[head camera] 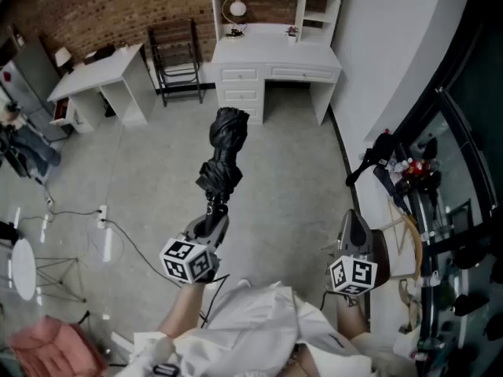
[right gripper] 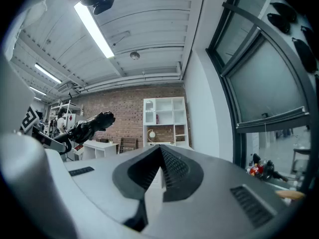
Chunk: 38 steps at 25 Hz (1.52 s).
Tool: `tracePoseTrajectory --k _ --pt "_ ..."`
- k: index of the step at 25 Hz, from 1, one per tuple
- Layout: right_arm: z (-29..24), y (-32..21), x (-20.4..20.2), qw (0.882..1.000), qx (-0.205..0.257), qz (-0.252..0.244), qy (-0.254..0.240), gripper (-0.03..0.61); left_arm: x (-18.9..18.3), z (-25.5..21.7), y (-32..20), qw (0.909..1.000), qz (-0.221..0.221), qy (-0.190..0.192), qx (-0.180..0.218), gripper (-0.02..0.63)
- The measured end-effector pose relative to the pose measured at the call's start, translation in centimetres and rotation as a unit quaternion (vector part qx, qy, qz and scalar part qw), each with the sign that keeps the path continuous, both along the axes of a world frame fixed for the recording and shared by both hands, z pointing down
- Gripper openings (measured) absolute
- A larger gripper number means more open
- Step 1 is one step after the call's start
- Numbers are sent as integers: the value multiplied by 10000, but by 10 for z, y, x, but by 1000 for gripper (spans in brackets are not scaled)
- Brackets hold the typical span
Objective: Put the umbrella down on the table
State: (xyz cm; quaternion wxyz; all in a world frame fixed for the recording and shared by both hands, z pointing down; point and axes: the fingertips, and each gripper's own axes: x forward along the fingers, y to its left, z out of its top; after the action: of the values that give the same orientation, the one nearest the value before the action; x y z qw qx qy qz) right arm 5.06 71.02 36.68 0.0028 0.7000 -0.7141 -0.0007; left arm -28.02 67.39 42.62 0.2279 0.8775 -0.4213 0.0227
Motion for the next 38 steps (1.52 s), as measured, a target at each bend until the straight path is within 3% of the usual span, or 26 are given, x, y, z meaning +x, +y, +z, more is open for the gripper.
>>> tracePoseTrajectory --k 14,38 --pt "-14 5 -15 9996 262 -9 -53 18 -1 1 1 9999 33 61 76 76" --pt "-3 -2 -26 9999 -38 137 87 18 -14 16 -8 9998 79 -156 -3 76"
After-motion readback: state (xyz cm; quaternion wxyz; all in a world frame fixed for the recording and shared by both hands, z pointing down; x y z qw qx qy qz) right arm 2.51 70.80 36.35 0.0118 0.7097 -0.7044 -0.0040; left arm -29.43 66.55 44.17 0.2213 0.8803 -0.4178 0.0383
